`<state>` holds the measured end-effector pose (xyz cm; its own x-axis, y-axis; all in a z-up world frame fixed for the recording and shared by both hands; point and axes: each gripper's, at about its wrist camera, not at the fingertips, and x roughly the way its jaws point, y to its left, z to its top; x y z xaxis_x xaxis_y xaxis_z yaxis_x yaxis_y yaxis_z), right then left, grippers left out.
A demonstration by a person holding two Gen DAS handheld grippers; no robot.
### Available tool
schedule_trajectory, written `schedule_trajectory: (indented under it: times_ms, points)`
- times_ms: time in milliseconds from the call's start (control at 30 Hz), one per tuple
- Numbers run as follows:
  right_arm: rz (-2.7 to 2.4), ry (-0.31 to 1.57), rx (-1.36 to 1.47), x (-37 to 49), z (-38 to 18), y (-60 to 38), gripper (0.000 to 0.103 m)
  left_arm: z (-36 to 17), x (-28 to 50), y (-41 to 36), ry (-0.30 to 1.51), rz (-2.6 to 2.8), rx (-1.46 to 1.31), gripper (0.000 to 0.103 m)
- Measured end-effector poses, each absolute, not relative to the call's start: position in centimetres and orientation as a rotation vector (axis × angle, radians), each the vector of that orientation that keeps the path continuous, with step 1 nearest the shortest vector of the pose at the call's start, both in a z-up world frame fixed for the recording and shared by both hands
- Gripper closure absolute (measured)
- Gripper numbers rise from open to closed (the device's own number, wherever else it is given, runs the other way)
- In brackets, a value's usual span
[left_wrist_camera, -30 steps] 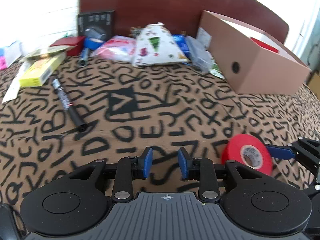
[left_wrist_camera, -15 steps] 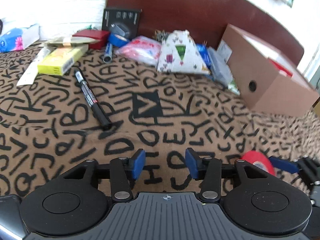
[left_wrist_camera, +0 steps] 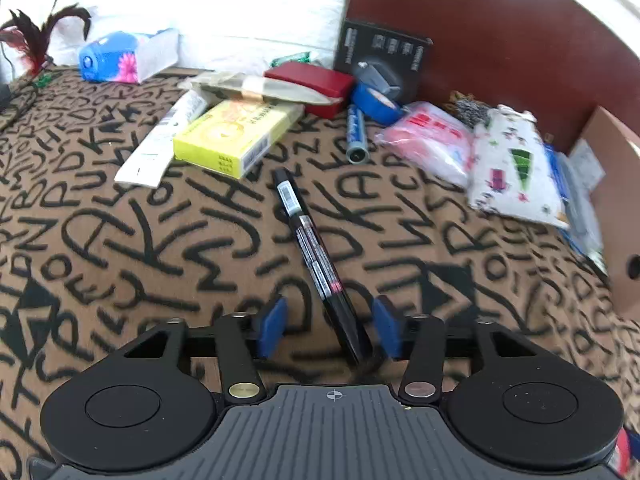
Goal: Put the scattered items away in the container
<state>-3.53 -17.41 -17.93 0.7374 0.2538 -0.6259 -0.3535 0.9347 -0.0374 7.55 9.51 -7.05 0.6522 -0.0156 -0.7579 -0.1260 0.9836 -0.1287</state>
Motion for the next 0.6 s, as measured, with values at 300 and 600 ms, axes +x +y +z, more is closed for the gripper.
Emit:
schedule_trajectory:
  times_ms: [300, 600]
  points:
    - [0.347, 0.665, -0.157, -3.3, -17.9, -17.0, 0.02, -6.7, 6.1, 7.2, 0.873, -0.073, -0.12, 0.094]
    - [0.349, 0.668, -0.14, -3.8, -17.7, -17.7, 0.025, -7.0, 3.8, 1.8, 0.881, -0.245, -0.009, 0.077]
